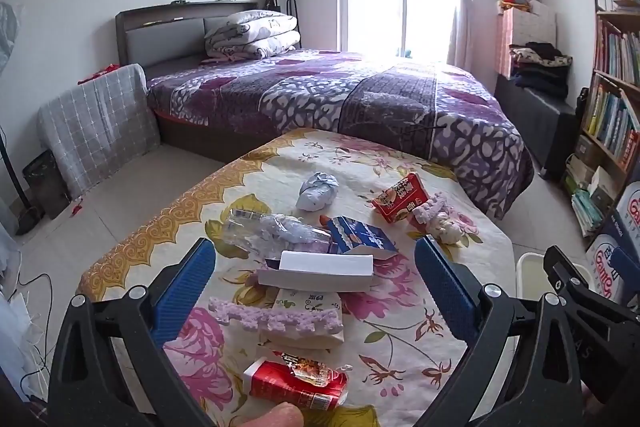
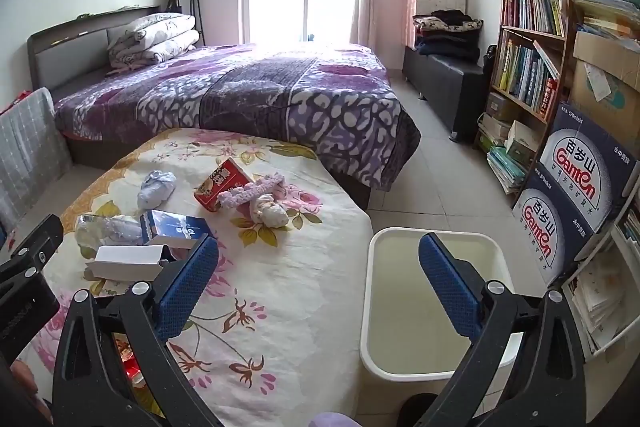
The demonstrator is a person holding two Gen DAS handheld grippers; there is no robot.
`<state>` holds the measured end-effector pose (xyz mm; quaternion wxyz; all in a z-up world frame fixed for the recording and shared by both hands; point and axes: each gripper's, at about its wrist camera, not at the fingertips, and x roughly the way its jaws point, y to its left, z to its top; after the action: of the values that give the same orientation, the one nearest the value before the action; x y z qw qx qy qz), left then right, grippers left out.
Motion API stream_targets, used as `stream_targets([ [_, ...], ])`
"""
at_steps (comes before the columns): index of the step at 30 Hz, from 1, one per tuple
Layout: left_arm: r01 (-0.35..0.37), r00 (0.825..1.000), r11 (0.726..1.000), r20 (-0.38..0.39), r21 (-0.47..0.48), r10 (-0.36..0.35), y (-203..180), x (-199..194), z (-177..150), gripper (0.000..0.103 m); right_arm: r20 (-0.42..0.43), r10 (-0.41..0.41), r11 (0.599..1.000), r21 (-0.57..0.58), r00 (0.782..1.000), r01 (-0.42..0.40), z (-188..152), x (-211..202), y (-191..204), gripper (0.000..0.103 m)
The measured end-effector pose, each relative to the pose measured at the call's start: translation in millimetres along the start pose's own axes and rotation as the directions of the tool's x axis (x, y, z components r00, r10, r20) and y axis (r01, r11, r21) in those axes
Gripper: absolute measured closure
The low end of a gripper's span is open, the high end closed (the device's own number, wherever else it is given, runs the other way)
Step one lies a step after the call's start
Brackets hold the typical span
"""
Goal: Collect trash
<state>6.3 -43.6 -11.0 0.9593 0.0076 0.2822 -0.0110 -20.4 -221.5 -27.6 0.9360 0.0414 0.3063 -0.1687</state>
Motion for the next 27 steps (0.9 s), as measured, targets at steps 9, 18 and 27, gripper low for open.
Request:
stream_targets([
  [9,0.001,1.0,1.0,-0.028,-0.001,-0.001,2,5,-1,0.006,0.071,-0.002,1.0,0.008,0.997,0.002,2,-4,-1,0.007],
  [18,0.001,0.999,1.0,-0.034,0.001,-0.001,4,6,-3,0.006,0.089,0.005,1.0,0.01,0.996,-0.006,3,-9,-1,0.007],
  [27,0.01,0.999,1.0,-0.034,-0.001,-0.01,5,6,-3,0.006,0.095,0.009,1.0,0.007,0.995,-0.01,1,-11,0,0.007],
])
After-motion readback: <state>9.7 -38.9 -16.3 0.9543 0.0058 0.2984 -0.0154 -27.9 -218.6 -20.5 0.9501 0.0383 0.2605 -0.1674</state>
